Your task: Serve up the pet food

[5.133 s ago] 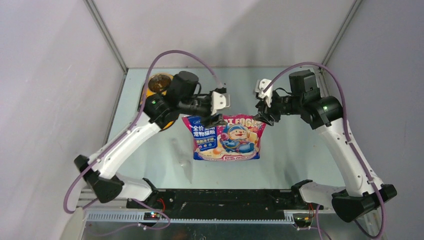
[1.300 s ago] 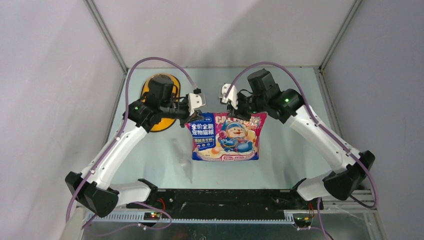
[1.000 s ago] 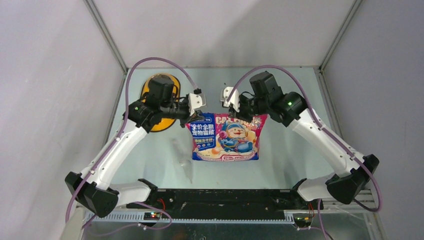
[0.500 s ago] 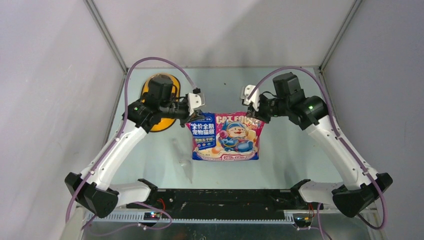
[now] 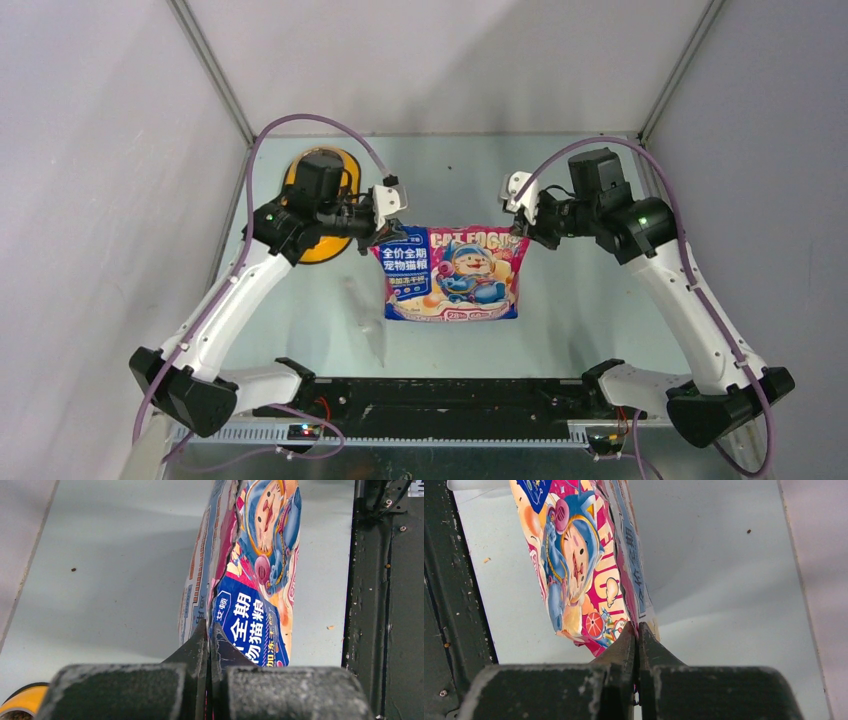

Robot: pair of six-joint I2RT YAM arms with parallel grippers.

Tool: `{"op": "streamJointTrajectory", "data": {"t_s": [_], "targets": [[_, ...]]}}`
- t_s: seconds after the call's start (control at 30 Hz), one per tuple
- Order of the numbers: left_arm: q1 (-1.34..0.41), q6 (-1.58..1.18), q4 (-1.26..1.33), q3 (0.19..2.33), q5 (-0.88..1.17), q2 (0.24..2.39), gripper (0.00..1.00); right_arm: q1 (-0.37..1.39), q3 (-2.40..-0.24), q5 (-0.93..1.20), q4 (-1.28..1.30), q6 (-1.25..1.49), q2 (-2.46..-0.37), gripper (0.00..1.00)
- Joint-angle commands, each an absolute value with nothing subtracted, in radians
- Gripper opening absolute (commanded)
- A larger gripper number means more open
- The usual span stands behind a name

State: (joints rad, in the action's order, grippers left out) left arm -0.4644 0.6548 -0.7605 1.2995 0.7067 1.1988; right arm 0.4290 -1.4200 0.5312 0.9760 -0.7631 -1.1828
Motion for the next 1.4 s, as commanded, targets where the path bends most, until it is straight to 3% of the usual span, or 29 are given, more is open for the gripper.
{"op": "streamJointTrajectory", "data": {"t_s": [0.0, 0.03, 0.07, 0.1, 0.13, 0.17, 0.3, 0.37, 0.4, 0.47, 0.53, 0.73, 0.9, 1.13, 1.2, 1.23, 1.3, 1.37], "targets": [[-0.431, 0.663, -0.798, 1.307, 0.626, 1.163, 0.00, 0.378, -1.441, 0.461, 1.030, -0.800, -1.148, 0.00], [-0.431, 0.663, -0.799, 1.307, 0.627, 1.163, 0.00, 0.375, -1.441, 0.464, 1.029, -0.794, -1.146, 0.05], [-0.431, 0.663, -0.799, 1.306, 0.626, 1.163, 0.00, 0.375, -1.439, 0.462, 1.025, -0.782, -1.145, 0.20], [-0.431, 0.664, -0.799, 1.306, 0.627, 1.162, 0.00, 0.374, -1.439, 0.458, 1.022, -0.774, -1.144, 0.21], [-0.431, 0.664, -0.798, 1.305, 0.628, 1.163, 0.00, 0.373, -1.440, 0.459, 1.030, -0.785, -1.144, 0.06], [-0.431, 0.664, -0.800, 1.305, 0.628, 1.162, 0.00, 0.371, -1.445, 0.465, 1.049, -0.807, -1.146, 0.02], [-0.431, 0.672, -0.802, 1.303, 0.648, 1.161, 0.00, 0.368, -1.448, 0.462, 1.057, -0.806, -1.146, 0.00], [-0.435, 0.679, -0.805, 1.313, 0.677, 1.166, 0.11, 0.362, -1.453, 0.503, 1.074, -0.824, -1.148, 0.00], [-0.447, 0.681, -0.805, 1.317, 0.687, 1.168, 0.28, 0.360, -1.455, 0.514, 1.075, -0.821, -1.152, 0.00], [-0.487, 0.691, -0.789, 1.333, 0.696, 1.170, 0.47, 0.360, -1.464, 0.545, 1.081, -0.810, -1.164, 0.00], [-0.546, 0.699, -0.761, 1.363, 0.666, 1.190, 0.52, 0.360, -1.473, 0.569, 1.083, -0.791, -1.176, 0.00], [-0.688, 0.668, -0.650, 1.484, 0.605, 1.333, 0.55, 0.363, -1.482, 0.600, 1.052, -0.740, -1.192, 0.00], [-0.766, 0.679, -0.673, 1.612, 0.629, 1.463, 0.49, 0.363, -1.471, 0.620, 1.025, -0.691, -1.183, 0.00], [-0.847, 0.674, -0.650, 1.624, 0.575, 1.516, 0.42, 0.360, -1.473, 0.629, 1.012, -0.679, -1.185, 0.00], [-0.852, 0.661, -0.643, 1.626, 0.550, 1.530, 0.22, 0.358, -1.473, 0.631, 1.010, -0.679, -1.186, 0.00], [-0.852, 0.658, -0.644, 1.627, 0.538, 1.534, 0.07, 0.359, -1.473, 0.633, 1.011, -0.678, -1.186, 0.00], [-0.853, 0.662, -0.647, 1.618, 0.523, 1.526, 0.01, 0.358, -1.469, 0.635, 1.012, -0.680, -1.184, 0.00], [-0.853, 0.665, -0.647, 1.602, 0.501, 1.509, 0.02, 0.356, -1.465, 0.634, 1.014, -0.684, -1.179, 0.00]]}}
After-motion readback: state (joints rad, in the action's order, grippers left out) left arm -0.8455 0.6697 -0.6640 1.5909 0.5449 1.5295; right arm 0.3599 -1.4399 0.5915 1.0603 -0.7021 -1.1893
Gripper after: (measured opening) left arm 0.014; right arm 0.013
